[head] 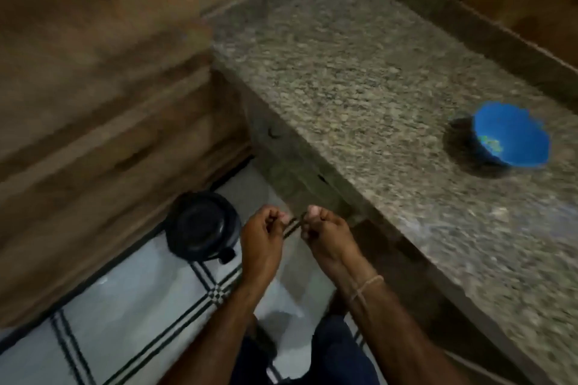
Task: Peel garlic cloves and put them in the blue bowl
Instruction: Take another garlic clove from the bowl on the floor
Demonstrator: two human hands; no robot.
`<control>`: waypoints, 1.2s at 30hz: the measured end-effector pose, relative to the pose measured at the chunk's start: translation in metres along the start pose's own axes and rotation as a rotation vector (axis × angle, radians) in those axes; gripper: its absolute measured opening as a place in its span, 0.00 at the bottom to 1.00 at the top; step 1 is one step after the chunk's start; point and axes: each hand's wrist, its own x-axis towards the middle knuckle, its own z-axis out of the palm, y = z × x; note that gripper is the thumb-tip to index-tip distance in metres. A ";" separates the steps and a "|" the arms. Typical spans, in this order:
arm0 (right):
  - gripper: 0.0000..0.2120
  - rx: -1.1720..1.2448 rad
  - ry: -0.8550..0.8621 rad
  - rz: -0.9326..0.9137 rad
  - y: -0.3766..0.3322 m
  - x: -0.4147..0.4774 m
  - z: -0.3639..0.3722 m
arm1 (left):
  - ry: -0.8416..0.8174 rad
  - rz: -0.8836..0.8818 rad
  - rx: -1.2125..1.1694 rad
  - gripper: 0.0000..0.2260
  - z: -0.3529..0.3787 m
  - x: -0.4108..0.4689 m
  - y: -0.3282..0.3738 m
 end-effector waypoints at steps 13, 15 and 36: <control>0.16 -0.218 -0.139 0.335 0.112 0.062 0.212 | 0.410 -0.324 -0.025 0.06 -0.207 0.037 -0.128; 0.14 -0.293 -0.112 0.382 0.131 0.086 0.225 | 0.422 -0.392 -0.039 0.07 -0.213 0.053 -0.146; 0.24 -0.205 -0.135 0.756 0.352 0.361 0.240 | 0.346 -1.099 -0.728 0.20 -0.060 0.263 -0.413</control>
